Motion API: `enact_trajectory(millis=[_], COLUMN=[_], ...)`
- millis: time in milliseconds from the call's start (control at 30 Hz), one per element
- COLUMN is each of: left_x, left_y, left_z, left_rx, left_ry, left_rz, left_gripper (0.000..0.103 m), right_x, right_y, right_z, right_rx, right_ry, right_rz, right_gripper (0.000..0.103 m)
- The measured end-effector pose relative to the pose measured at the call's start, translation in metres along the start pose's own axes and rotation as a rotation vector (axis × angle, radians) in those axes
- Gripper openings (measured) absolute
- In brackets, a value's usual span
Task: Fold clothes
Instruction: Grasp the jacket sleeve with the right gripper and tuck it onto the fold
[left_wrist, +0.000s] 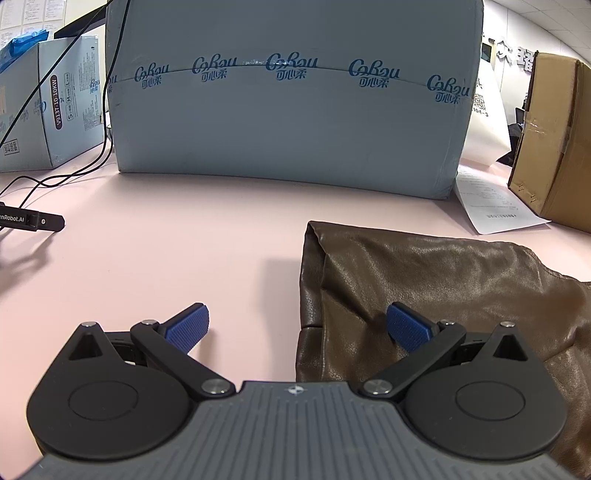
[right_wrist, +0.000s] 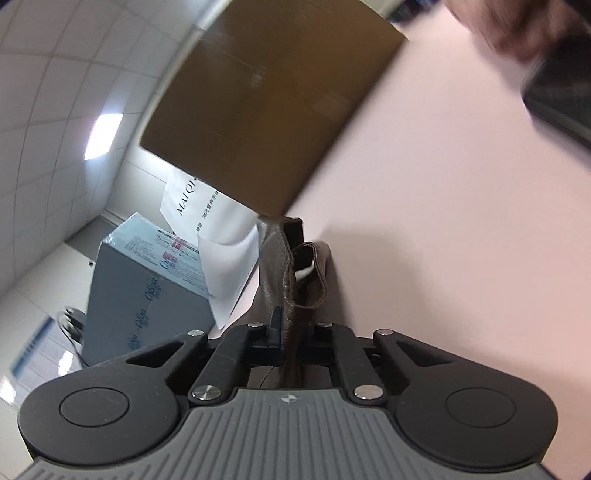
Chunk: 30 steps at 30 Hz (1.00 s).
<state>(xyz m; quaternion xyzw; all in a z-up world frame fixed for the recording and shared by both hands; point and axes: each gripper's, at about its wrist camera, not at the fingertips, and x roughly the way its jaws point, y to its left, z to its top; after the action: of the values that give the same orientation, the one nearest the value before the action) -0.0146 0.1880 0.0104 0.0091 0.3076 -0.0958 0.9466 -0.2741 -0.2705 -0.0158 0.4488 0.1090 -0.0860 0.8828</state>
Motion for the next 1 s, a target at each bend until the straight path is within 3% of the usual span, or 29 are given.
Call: enact_trajectory(millis=[300,433,633,867,1000], left_x=[-0.004,-0.007,-0.009,-0.013,-0.015], left_y=[-0.009,-0.011,-0.016,-0.024,-0.025], left_z=[-0.001,-0.001,-0.001,-0.004,-0.003], left_rx=[0.051,0.065,0.094,0.146,0.154], left_ry=[-0.029,-0.044,-0.061,-0.087,-0.099], left_rz=[0.025,0.039,0.052,0.065,0.07], left_gripper=[0.103,0.103,0.103,0.103,0.103], right_x=[0.013,0.025,0.052,0.067,0.081], right_y=[0.095,0.138,0.172,0.181,0.177], right_z=[-0.051,-0.091,-0.139,-0.158,-0.155], right_rx=[-0.496,-0.721,-0.872,-0.877,-0.825], right_ry=[-0.132,-0.148,-0.025,0.165,0.281], right_rz=[-0.127,-0.124,-0.055,0.047,0.035], right_gripper=[0.005,0.005,0.005,0.006,0.017])
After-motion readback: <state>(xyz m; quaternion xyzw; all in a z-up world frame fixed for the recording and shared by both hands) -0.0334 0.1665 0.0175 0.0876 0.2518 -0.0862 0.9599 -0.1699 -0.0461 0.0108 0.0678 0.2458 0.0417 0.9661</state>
